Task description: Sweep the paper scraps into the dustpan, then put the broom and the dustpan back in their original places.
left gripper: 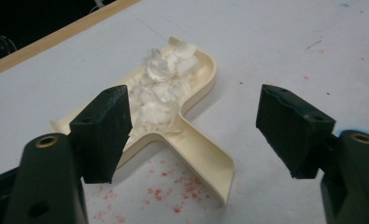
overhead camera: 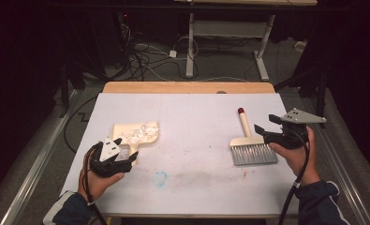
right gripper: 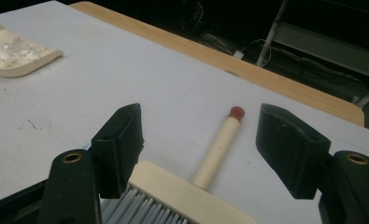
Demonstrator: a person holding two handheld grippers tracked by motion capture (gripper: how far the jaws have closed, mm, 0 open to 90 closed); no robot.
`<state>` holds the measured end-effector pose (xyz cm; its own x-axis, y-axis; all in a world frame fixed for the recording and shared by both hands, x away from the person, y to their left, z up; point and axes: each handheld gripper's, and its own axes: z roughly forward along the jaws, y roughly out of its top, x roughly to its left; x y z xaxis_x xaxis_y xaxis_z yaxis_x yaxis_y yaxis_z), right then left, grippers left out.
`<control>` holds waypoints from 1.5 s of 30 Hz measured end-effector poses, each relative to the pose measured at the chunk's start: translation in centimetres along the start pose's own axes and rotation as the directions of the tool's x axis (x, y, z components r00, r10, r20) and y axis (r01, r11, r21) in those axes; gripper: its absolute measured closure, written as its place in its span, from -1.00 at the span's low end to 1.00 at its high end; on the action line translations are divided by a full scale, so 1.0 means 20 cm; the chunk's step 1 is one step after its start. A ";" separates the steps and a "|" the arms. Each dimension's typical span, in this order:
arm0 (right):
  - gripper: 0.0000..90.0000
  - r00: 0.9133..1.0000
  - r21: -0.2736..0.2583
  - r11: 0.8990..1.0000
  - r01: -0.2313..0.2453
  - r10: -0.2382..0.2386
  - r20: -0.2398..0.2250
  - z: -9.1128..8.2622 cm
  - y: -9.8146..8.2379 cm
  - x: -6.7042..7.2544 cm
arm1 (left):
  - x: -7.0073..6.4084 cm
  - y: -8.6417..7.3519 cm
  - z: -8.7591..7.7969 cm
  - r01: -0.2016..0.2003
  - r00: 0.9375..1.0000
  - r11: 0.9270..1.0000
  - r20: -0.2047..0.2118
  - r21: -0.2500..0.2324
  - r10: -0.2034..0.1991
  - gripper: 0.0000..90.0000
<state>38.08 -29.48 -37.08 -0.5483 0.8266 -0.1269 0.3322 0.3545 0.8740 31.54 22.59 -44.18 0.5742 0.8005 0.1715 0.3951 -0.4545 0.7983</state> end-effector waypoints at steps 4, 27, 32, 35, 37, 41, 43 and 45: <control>-0.28 1.000 -0.006 1.000 -0.003 0.003 -0.001 0.01 -0.01 0.02 | -0.01 -0.01 0.00 -0.008 1.000 1.000 0.019 -0.002 0.008 -0.48; -0.49 1.000 -0.059 0.998 -0.012 0.012 0.003 0.07 -0.01 0.12 | -0.07 -0.06 -0.01 -0.102 0.994 0.995 0.043 0.008 0.102 -0.59; -0.48 1.000 -0.066 0.998 -0.005 0.005 0.013 0.07 -0.03 0.15 | -0.08 -0.07 -0.01 -0.114 0.992 0.993 0.053 0.011 0.113 -0.59; -0.48 1.000 -0.075 0.997 -0.006 0.007 0.009 0.06 -0.03 0.17 | -0.09 -0.07 0.00 -0.118 0.991 0.993 0.062 0.017 0.116 -0.59; -0.48 1.000 -0.084 0.996 0.004 -0.003 0.007 0.06 -0.02 0.18 | -0.09 -0.07 0.01 -0.120 0.991 0.993 0.063 0.020 0.119 -0.59; -0.48 1.000 -0.090 0.996 0.020 -0.020 0.003 0.05 -0.02 0.22 | -0.10 -0.08 0.01 -0.122 0.991 0.992 0.064 0.016 0.121 -0.59; -0.48 1.000 -0.090 0.995 0.031 -0.031 0.000 0.05 -0.02 0.23 | -0.10 -0.07 0.01 -0.124 0.990 0.992 0.064 0.014 0.122 -0.59; -0.48 0.999 -0.097 0.994 0.041 -0.041 0.001 0.04 -0.03 0.25 | -0.10 -0.07 0.01 -0.125 0.990 0.992 0.064 0.016 0.123 -0.59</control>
<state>35.84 -25.18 -38.59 -0.5610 0.8117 -0.1627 0.2336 0.3438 0.9095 29.94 21.60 -45.83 0.6633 0.7117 0.2313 0.3323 -0.5571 0.7611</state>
